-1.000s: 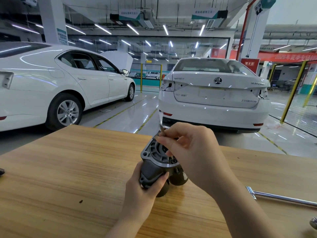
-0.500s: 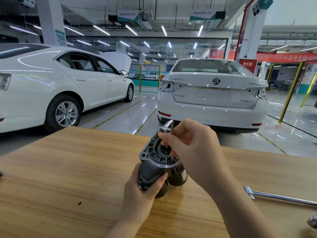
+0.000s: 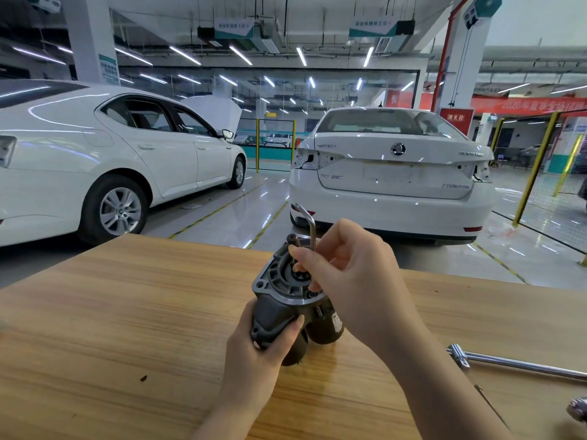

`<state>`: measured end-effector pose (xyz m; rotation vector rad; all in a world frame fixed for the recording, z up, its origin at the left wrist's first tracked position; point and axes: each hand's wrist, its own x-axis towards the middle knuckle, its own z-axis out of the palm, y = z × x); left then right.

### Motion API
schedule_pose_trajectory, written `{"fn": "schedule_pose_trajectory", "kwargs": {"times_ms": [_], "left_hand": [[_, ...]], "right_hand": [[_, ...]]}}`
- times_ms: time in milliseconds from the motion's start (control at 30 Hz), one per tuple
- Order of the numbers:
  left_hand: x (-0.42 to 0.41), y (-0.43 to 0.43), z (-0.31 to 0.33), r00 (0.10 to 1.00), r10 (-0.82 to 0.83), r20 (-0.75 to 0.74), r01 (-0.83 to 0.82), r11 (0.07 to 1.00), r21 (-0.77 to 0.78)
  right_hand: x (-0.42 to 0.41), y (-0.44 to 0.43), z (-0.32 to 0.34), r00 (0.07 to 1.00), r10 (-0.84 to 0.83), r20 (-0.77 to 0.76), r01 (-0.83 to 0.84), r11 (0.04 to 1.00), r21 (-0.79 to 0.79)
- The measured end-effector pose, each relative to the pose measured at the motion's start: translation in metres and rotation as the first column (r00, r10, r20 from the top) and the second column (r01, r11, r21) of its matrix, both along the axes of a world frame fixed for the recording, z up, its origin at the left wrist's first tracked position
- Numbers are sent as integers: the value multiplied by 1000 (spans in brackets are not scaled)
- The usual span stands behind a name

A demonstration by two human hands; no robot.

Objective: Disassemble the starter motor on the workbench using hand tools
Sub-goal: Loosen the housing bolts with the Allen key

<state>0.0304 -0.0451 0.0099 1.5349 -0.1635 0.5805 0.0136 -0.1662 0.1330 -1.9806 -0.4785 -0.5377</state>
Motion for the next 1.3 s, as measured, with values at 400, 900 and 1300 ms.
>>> {"fn": "schedule_pose_trajectory", "kwargs": {"times_ms": [400, 900, 1300], "left_hand": [[-1, -1, 0, 1000, -11, -5, 11, 1000, -2], [0, 2, -2, 1000, -7, -9, 7, 1000, 2], [0, 2, 1, 1000, -21, -21, 21, 1000, -1]], "right_hand": [[0, 1, -1, 997, 70, -22, -71, 996, -49], [0, -1, -1, 999, 49, 19, -46, 989, -141], [1, -1, -2, 1000, 18, 24, -15, 993, -113]]}}
